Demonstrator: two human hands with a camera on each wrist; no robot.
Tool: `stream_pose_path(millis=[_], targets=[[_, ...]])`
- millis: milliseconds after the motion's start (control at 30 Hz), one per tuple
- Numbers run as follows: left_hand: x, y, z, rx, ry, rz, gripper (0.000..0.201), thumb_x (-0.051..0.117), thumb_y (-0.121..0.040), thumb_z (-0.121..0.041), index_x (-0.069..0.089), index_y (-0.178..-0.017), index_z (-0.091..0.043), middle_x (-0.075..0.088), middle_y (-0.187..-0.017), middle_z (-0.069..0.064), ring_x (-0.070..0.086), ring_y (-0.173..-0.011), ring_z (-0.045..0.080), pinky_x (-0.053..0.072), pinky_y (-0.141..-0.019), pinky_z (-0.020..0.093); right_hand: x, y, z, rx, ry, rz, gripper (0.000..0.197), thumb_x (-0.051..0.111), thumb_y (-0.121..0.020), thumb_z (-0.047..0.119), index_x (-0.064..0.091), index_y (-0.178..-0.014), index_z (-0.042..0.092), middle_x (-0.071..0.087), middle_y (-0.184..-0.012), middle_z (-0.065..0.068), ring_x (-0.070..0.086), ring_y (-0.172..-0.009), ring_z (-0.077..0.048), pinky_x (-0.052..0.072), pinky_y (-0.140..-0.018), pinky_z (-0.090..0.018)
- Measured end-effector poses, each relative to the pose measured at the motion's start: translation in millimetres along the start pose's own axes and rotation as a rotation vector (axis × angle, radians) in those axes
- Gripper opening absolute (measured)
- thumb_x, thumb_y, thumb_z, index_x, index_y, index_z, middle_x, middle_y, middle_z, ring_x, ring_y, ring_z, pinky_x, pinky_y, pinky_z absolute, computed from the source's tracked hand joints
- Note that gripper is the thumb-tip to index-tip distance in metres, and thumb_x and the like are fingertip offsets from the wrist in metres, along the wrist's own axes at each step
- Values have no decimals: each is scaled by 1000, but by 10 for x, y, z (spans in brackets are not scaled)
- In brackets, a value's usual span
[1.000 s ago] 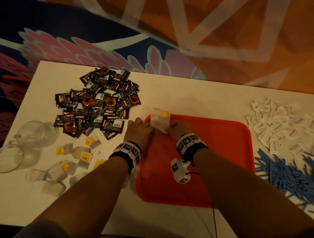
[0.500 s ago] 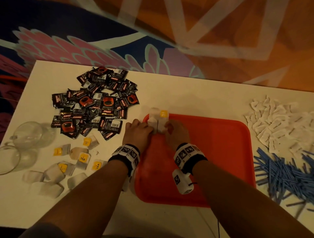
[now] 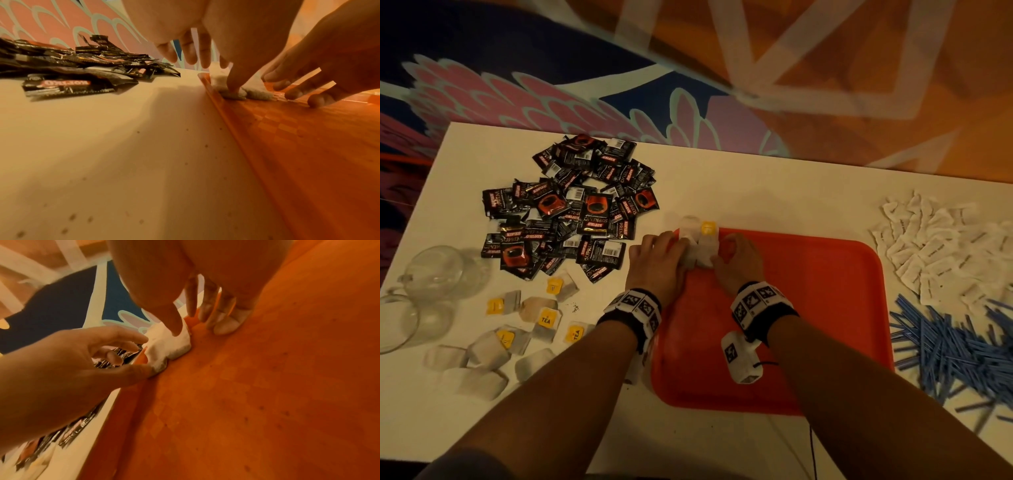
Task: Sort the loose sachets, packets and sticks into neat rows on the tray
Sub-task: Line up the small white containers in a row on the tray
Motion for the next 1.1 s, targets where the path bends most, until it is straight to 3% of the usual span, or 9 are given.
stream_pose_path(millis=[133,233,367,533,633,733,833,967,1100], targets=[[70,-24,8,-14,-41,58,52,53,-94,-33,38,-144,-35,28,-154,-2,30,-132,29,28,-101,46,119,-32,-4,-17,60,58,35,63,-92,24,53,-125,19,53,-129,-5,51,-117,-25,36,-82,-26],[70,-15,13,-21,-30,54,54,55,-93,-35,37,-144,-36,27,-154,-2,29,-132,29,27,-102,46,123,-18,0,-18,48,53,33,64,-91,23,54,-123,21,56,-125,-4,55,-112,-24,41,-79,-28],[1,55,64,-49,16,24,60,56,-91,-39,34,-147,-33,31,-151,0,31,-131,29,28,-104,48,42,30,7,-3,50,43,45,68,-90,24,50,-130,17,55,-131,-5,53,-118,-24,43,-90,-29],[-88,296,252,-142,84,2,53,48,-95,-34,36,-147,-28,32,-151,4,30,-134,29,27,-108,49,-21,153,157,-42,44,55,36,60,-93,15,50,-128,11,56,-127,-10,54,-113,-26,41,-82,-28],[-108,549,450,-204,100,-11,50,47,-98,-28,38,-147,-24,30,-153,4,28,-138,27,26,-111,47,37,238,282,-67,54,88,36,54,-95,12,49,-130,11,55,-127,-11,55,-113,-27,46,-87,-33],[-161,816,770,-295,129,-69,52,53,-95,-22,41,-146,-22,32,-152,7,30,-138,27,26,-113,46,150,338,377,-73,45,122,36,51,-96,9,50,-131,15,55,-125,-10,56,-102,-22,45,-77,-30],[-187,1080,1159,-433,89,-84,59,58,-92,-30,39,-147,-22,32,-153,9,33,-136,31,30,-110,47,286,480,526,-143,109,154,32,50,-96,13,53,-127,15,60,-119,-8,60,-103,-26,50,-82,-33],[-11,1396,1637,-610,90,35,80,57,-87,-59,25,-153,-27,19,-159,8,24,-143,34,29,-113,48,509,660,633,-174,145,237,22,56,-93,12,61,-114,16,64,-112,-4,61,-101,-23,52,-88,-35],[201,1509,1585,-537,128,123,74,59,-86,-61,37,-144,-21,34,-151,9,39,-132,33,40,-106,45,703,806,651,-196,170,258,16,60,-92,12,61,-108,16,62,-104,0,59,-96,-19,48,-81,-25]])
Point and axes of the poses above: each hand's wrist, its own y-axis away from the middle knuckle, its own x-axis out of the palm, z = x × y, the point moved 10 cm from there along -y, towards the middle knuckle
